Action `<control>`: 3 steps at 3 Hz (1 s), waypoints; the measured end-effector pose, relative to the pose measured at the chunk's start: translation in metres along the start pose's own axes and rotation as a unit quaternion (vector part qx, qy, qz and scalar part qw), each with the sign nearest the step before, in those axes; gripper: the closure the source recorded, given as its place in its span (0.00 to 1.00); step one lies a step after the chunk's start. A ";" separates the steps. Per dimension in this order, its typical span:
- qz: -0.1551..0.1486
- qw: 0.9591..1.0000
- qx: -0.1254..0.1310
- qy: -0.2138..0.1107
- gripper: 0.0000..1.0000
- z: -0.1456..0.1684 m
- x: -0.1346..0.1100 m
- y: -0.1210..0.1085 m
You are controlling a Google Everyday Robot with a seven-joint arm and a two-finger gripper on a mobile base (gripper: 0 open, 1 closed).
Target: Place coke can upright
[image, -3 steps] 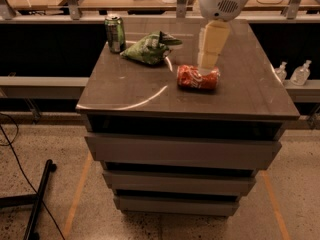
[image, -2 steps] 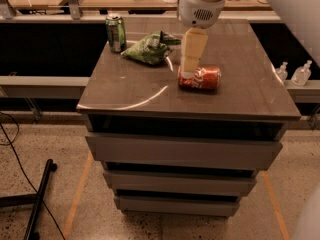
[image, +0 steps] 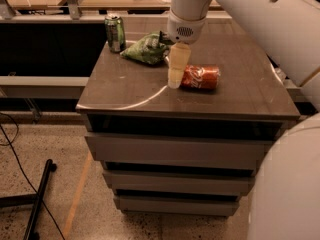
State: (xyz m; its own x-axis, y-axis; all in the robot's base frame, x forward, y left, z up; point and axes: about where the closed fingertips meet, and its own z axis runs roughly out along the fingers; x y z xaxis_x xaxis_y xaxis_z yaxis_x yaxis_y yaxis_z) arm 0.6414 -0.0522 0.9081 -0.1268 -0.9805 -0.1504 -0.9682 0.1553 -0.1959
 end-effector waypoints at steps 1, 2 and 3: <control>0.035 0.999 -0.011 0.002 0.00 0.021 0.010 -0.004; 0.049 0.999 -0.017 0.003 0.00 0.037 0.017 -0.006; 0.054 0.998 -0.025 0.000 0.00 0.046 0.021 -0.006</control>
Offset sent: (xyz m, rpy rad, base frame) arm 0.0097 -0.0210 -0.0428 0.0062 0.0571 -0.1211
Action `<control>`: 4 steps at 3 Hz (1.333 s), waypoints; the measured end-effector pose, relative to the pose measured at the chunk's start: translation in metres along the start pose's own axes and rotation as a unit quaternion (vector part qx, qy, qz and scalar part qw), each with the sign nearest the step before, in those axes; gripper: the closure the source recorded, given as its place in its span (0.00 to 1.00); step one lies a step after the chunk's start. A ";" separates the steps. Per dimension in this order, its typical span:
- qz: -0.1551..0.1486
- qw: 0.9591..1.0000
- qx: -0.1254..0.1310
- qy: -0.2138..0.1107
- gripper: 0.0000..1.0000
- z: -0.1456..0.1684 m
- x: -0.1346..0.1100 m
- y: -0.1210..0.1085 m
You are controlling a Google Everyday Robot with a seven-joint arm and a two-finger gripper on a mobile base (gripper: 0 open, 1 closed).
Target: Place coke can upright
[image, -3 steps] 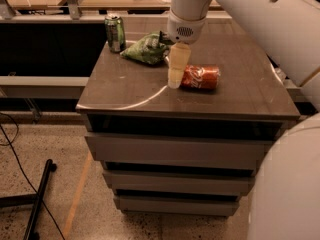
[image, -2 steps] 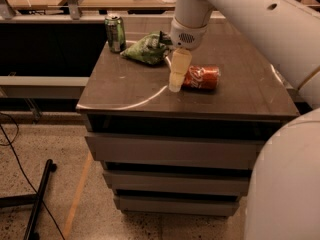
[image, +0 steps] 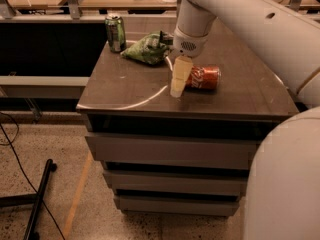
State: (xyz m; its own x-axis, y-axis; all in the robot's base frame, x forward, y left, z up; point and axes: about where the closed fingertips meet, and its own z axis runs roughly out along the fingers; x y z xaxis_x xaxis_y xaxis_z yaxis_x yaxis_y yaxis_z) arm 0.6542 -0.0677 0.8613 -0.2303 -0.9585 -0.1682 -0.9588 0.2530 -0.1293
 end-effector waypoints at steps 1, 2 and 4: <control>-0.002 1.000 -0.003 0.007 0.00 0.010 0.004 0.000; -0.011 0.999 0.005 0.030 0.08 0.014 0.011 0.002; -0.035 0.998 0.007 0.057 0.68 0.019 0.024 0.004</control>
Offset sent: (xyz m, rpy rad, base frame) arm -0.0074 -0.0168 -0.0142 -0.1241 -0.0056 0.0234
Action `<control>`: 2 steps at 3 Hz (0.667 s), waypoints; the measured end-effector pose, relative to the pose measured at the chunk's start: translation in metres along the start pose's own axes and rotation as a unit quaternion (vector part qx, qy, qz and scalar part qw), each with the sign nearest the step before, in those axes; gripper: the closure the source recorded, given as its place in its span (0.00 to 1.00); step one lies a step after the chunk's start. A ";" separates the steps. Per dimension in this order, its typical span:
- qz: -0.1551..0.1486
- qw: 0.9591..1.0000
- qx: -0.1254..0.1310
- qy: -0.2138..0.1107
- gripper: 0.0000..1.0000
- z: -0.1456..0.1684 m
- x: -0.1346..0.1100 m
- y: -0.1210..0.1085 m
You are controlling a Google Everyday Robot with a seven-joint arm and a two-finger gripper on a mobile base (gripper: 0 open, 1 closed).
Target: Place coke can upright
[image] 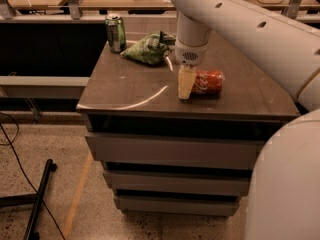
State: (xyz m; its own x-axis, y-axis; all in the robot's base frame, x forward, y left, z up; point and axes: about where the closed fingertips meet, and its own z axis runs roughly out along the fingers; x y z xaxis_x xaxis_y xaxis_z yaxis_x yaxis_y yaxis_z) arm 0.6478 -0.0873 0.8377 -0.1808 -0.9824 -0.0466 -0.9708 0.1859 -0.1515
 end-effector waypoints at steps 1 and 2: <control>0.000 1.000 0.000 0.000 0.91 -0.001 0.000 0.000; -0.014 0.999 0.002 -0.042 1.00 -0.021 0.006 0.001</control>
Offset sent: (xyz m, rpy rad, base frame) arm -0.0186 -0.0183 0.0619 0.2113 -0.0511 0.1118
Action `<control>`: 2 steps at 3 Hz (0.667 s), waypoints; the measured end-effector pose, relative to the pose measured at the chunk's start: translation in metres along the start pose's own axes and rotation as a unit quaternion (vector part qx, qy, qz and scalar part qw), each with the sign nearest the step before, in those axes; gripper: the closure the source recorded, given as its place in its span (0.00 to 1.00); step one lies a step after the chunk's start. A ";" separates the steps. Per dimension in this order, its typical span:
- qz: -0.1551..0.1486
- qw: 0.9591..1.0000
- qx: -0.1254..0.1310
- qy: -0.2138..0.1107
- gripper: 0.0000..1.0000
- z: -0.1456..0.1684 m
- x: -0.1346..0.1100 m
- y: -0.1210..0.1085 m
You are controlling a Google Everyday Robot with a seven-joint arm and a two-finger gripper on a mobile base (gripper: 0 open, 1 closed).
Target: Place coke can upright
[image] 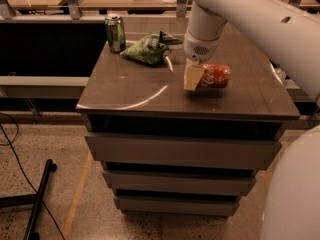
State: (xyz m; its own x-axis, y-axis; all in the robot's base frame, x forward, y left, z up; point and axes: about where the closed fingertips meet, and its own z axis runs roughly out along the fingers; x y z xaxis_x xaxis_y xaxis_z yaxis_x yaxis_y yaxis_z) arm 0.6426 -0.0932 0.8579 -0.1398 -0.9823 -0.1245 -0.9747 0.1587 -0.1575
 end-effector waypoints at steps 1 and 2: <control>-0.002 0.998 -0.002 -0.066 1.00 -0.033 0.013 0.001; 0.006 0.986 -0.011 -0.166 1.00 -0.075 0.022 0.002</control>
Offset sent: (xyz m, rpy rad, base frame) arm -0.0387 -0.0488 0.1311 0.5850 -0.0234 0.0663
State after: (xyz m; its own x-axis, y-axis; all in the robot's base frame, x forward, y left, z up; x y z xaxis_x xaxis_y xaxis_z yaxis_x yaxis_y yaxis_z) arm 0.6243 -0.1221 0.9287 -0.0906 -0.8934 -0.4401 -0.9775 0.1643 -0.1323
